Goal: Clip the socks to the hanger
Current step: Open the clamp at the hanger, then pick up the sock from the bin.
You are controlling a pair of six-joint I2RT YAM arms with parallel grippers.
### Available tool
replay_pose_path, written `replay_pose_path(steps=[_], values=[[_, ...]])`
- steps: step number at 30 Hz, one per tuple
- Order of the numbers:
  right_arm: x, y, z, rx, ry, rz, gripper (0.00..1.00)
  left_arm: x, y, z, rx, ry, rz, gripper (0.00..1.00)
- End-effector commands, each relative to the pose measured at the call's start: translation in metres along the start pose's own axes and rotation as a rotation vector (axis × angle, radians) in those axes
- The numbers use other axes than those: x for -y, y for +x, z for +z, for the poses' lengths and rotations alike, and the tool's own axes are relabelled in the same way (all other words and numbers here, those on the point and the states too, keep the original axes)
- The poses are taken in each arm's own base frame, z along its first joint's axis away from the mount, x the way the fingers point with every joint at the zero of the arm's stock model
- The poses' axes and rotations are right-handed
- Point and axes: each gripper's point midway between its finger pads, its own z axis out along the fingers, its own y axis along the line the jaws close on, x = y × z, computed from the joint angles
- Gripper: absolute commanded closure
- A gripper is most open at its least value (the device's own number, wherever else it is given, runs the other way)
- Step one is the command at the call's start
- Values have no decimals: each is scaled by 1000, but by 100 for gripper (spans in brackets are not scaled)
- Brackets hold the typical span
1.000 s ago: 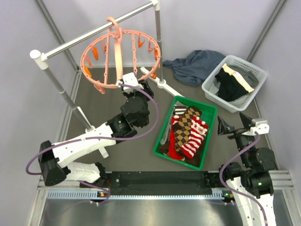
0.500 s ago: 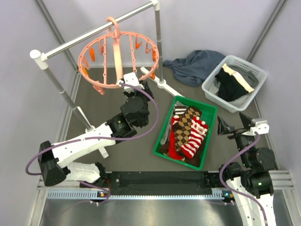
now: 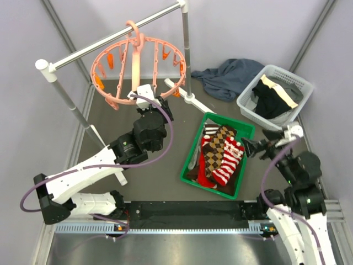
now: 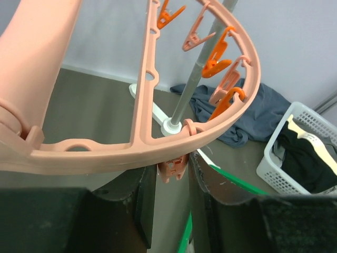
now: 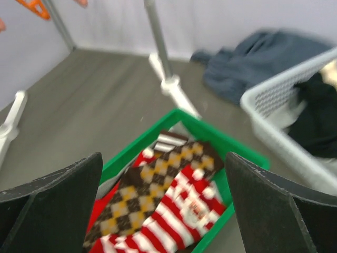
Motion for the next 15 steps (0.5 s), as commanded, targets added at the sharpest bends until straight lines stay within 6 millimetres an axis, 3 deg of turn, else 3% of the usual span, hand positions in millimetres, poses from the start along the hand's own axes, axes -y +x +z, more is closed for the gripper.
replay_pose_path(steps=[1,2,3,7,10,15], values=[[-15,42,17,-320,-47,207,1,-14,0,-9,-48,1,-20,100],[-12,49,19,-362,-17,236,1,-16,1,-11,-52,0,-31,100],[-9,71,19,-475,26,311,1,-19,5,-11,-63,0,-26,100],[1,106,22,-644,151,435,1,-25,13,-14,-90,7,-21,100],[5,127,27,-704,192,474,1,-25,18,-14,-106,19,-26,100],[9,143,39,-731,253,558,1,-25,21,-13,-117,20,-20,100]])
